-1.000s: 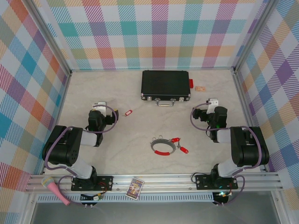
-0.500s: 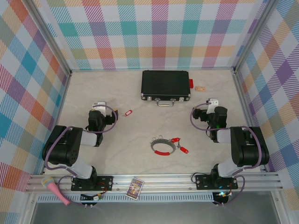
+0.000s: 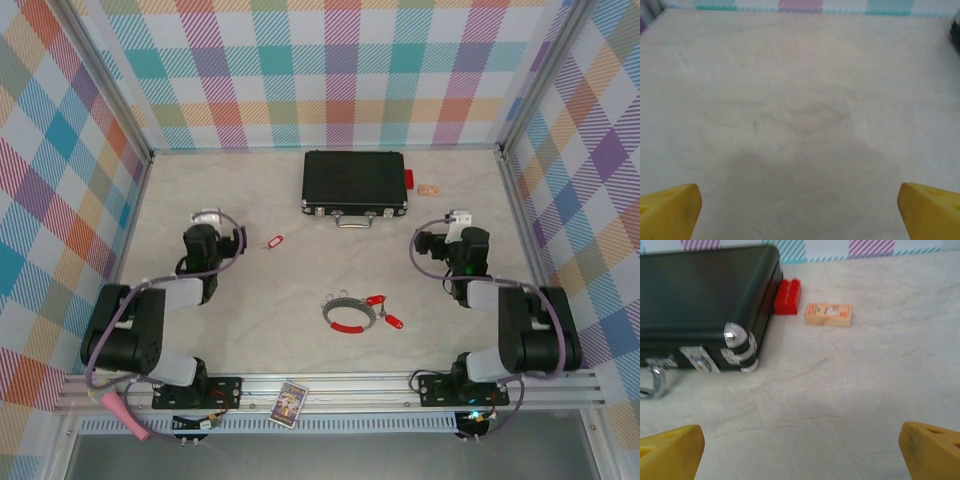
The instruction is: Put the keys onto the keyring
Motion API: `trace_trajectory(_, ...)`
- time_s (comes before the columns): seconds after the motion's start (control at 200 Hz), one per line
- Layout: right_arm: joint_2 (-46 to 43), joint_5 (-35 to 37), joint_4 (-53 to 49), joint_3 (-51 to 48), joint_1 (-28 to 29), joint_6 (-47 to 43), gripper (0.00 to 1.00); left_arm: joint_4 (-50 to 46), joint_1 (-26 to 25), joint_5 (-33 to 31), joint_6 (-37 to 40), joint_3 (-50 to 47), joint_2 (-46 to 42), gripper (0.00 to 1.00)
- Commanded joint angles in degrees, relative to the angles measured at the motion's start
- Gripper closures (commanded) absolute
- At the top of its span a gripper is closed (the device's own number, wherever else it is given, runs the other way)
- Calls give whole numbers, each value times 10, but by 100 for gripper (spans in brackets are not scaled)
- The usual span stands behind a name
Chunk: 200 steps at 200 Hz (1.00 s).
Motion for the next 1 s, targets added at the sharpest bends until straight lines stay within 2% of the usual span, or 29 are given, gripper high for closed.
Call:
trace_trajectory(0.0,-89,46,-118,44,-2,92,1,-237,9,-103,-92,116,-88,0)
trace_trajectory(0.06,-124,59,-201,73,-2,161,1,-364,9,-110,-156,181,-112,0)
trace_trajectory(0.115,-146,65,-278,101,-2,218,1,-440,9,-97,-217,218,-131,0)
trace_trajectory(0.215,-172,101,-361,127,-4,342,1,-457,9,0,-247,219,-167,0)
trace_trajectory(0.375,-203,-51,-320,117,-5,337,1,-439,-1,90,-293,160,-224,0)
trace_trajectory(0.575,-225,-171,-303,101,8,348,1,-425,-76,106,-301,91,-270,3)
trace_trajectory(0.695,-231,-191,-335,100,41,334,1,-410,-148,100,-298,58,-276,5)
trace_trajectory(0.835,-246,-171,-370,93,86,306,1,-409,-240,64,-284,42,-266,7)
trace_trajectory(0.995,-257,-142,-370,73,119,296,1,-401,-305,78,-292,39,-236,20)
